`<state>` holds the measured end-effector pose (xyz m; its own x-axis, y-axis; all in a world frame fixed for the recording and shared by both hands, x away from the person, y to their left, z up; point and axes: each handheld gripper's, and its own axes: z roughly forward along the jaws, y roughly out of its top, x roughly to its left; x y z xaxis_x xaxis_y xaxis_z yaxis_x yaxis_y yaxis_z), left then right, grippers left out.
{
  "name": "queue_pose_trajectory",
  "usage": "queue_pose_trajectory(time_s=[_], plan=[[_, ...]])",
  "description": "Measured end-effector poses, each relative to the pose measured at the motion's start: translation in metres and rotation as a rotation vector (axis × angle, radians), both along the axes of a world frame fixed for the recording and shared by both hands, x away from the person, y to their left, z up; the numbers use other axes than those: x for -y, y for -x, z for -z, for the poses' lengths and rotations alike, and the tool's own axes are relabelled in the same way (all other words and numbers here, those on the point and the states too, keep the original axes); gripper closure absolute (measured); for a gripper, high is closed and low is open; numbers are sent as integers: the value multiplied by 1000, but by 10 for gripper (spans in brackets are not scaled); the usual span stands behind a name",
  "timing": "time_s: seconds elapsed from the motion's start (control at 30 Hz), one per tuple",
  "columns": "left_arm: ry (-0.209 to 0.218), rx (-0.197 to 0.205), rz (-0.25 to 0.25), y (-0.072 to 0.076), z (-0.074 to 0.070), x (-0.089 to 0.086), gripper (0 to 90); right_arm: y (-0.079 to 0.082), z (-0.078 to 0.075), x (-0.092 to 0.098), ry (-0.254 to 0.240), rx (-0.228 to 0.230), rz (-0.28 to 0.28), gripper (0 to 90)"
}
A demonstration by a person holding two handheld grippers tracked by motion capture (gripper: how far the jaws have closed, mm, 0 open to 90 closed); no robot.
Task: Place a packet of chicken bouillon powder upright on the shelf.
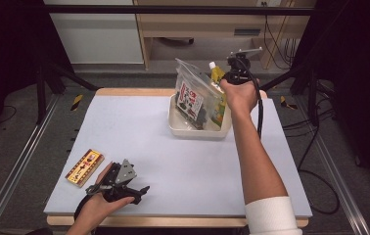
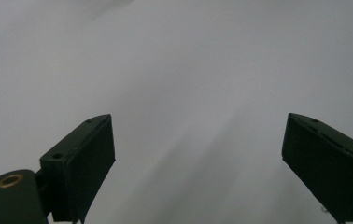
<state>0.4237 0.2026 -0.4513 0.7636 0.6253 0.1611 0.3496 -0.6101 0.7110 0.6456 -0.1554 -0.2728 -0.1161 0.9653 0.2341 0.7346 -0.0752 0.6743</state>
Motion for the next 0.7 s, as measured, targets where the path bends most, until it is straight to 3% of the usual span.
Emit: queue_pose_trajectory(time_s=[0.37,0.7], plan=[[-1,3,-1,0,1,1,93,2,15,7,-67,71,17,900],[-8,-2,1,0,2,2,93,4,28,9,-95,142,17,900]])
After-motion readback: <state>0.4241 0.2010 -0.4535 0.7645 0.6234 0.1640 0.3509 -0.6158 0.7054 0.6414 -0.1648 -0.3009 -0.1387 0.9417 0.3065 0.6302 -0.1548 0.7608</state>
